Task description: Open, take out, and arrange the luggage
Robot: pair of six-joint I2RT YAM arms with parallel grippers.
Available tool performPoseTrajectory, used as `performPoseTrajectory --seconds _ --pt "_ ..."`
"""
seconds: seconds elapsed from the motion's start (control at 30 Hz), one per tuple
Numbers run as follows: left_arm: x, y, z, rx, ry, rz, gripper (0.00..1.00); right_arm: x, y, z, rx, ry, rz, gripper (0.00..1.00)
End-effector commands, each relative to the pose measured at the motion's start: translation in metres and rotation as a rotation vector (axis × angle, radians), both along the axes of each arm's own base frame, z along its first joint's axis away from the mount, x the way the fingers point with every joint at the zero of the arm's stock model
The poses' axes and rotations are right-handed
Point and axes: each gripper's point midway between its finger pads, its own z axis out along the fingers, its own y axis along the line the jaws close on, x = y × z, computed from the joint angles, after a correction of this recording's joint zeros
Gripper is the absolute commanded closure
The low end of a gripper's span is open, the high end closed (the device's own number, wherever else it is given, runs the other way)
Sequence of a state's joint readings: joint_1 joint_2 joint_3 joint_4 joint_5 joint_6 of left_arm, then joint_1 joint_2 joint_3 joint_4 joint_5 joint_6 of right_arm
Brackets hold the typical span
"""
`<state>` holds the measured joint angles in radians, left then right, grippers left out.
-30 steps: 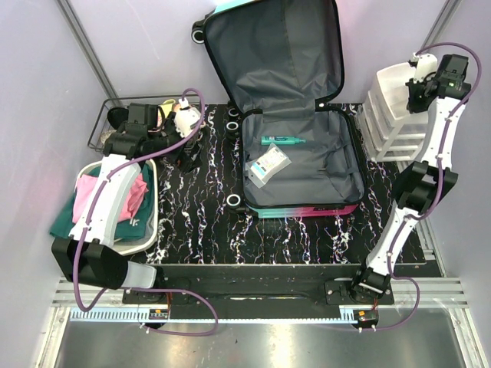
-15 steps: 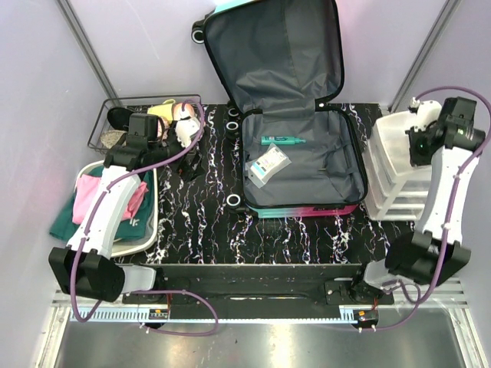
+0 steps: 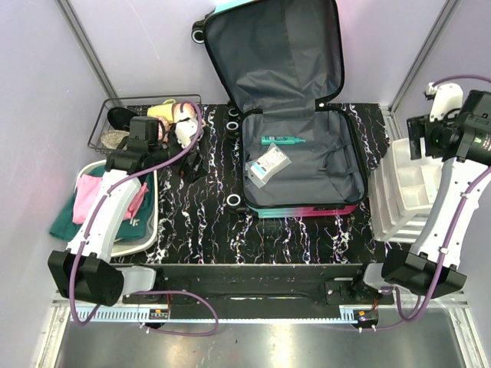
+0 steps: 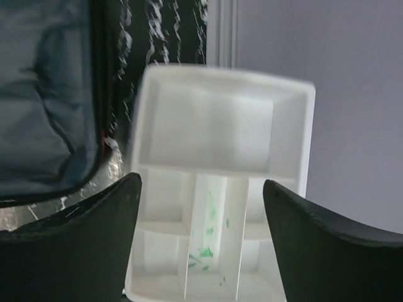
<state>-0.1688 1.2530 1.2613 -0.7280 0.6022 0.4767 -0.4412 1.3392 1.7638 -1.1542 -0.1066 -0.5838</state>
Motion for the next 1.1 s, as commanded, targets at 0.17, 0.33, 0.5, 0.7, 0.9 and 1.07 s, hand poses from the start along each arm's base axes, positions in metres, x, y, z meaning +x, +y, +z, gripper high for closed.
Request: performPoseTrajectory --seconds 0.17,0.33,0.5,0.7,0.9,1.07 --pt "0.025 -0.006 0.022 -0.035 -0.03 0.032 0.01 0.057 0.12 0.033 0.275 -0.129 0.39 0.15" --pt "0.025 -0.001 0.02 -0.015 -0.016 0.06 0.01 0.106 0.199 0.0 0.394 -0.075 0.512 0.2" --pt "0.022 0.008 0.014 0.029 -0.011 0.091 0.01 0.131 0.292 -0.069 0.48 0.075 0.629 0.27" --pt "0.021 0.014 0.012 0.05 -0.009 0.118 0.01 0.158 0.343 -0.149 0.457 0.182 0.64 0.32" --pt "0.022 0.012 0.003 0.035 0.034 0.129 0.01 0.182 0.377 -0.196 0.411 0.218 0.655 0.32" --pt "0.021 0.013 -0.001 0.044 0.039 0.127 0.01 0.184 0.391 -0.226 0.362 0.258 0.709 0.32"
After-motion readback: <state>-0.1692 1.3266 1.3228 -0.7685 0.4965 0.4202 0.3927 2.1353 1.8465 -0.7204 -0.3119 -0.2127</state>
